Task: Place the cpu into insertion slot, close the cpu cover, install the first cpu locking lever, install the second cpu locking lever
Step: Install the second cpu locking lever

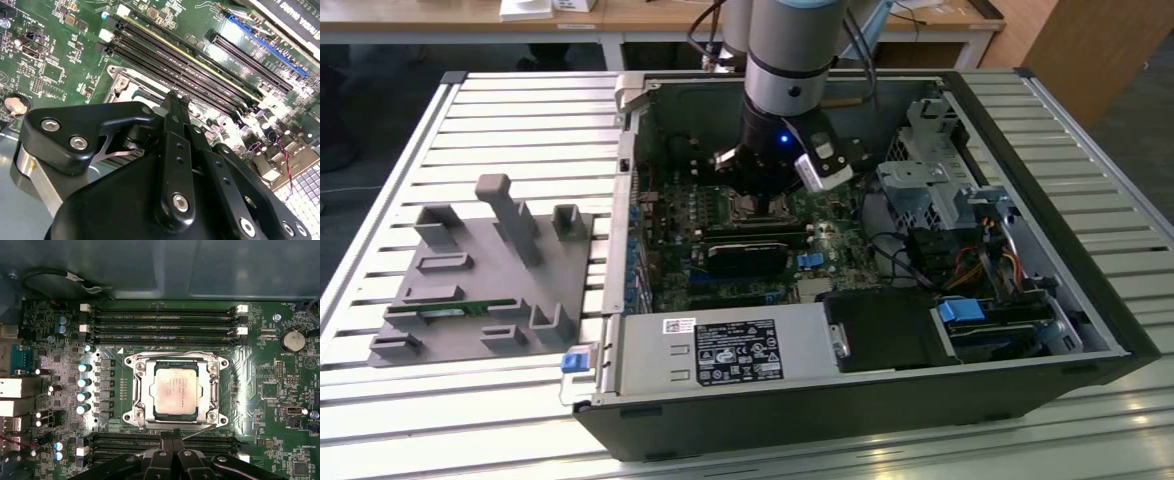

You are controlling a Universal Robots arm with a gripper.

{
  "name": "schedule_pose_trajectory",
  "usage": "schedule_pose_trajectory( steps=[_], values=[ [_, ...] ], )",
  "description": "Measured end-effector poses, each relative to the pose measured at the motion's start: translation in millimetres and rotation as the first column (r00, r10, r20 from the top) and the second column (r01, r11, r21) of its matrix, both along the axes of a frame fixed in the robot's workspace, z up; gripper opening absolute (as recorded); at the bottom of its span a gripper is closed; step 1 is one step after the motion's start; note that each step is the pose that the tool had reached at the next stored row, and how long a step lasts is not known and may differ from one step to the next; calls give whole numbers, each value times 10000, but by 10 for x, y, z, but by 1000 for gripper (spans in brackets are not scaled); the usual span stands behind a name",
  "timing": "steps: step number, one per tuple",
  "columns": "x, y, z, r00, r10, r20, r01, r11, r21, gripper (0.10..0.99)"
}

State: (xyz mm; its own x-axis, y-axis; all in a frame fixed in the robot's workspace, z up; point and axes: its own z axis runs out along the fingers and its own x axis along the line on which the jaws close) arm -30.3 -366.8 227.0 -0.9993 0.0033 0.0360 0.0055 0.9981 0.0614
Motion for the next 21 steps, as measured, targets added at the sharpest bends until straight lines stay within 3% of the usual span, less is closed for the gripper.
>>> schedule_pose_trajectory(
  steps=[7, 14, 21],
  values=[
    [-5, -9, -29, 10000, 0, -4, 0, 10000, 32, 118],
    [-19, -62, -30, 10000, -3, -6, 3, 9990, 454, 118],
    [-61, -102, -32, 10000, -3, -6, 3, 9987, 517, 118]
  ],
)
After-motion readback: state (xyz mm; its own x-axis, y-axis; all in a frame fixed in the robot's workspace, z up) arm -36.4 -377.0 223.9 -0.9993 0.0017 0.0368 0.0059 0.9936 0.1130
